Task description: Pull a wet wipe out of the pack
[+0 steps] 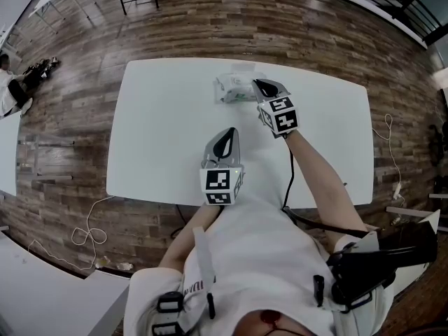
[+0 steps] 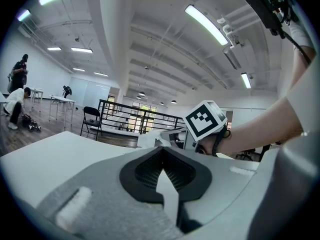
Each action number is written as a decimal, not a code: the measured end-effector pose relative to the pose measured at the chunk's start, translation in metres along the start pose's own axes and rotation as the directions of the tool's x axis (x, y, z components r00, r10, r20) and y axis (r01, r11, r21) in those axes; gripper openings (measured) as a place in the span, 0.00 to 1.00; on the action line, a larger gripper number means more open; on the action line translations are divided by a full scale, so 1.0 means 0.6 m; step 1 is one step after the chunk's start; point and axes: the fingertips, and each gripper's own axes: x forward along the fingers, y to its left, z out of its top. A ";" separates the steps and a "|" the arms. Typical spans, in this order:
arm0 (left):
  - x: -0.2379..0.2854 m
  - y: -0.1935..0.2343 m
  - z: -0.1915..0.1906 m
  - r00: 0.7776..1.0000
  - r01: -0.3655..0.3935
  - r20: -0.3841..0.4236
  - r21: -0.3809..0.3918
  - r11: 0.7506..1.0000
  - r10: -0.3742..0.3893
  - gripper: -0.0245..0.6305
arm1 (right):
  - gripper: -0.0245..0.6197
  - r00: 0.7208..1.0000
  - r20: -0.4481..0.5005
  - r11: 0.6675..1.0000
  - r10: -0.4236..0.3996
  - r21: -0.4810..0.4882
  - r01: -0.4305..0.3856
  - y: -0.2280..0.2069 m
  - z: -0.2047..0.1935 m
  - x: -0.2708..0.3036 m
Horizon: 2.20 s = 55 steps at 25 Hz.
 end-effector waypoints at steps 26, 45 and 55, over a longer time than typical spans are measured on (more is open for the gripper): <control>-0.012 -0.019 -0.007 1.000 0.022 -0.004 -0.013 1.000 -0.022 0.04 | 0.05 0.985 0.170 1.000 -0.001 0.031 -0.005 0.019 0.075 -0.089; -0.009 -0.042 -0.015 0.998 0.051 -0.018 -0.014 0.999 -0.052 0.04 | 0.05 0.975 0.194 0.989 -0.106 0.120 0.083 -0.034 0.056 -0.151; -0.006 -0.061 -0.017 0.997 0.073 -0.019 -0.012 0.997 -0.073 0.04 | 0.05 0.963 0.163 0.967 -0.212 0.179 0.183 -0.098 0.010 -0.207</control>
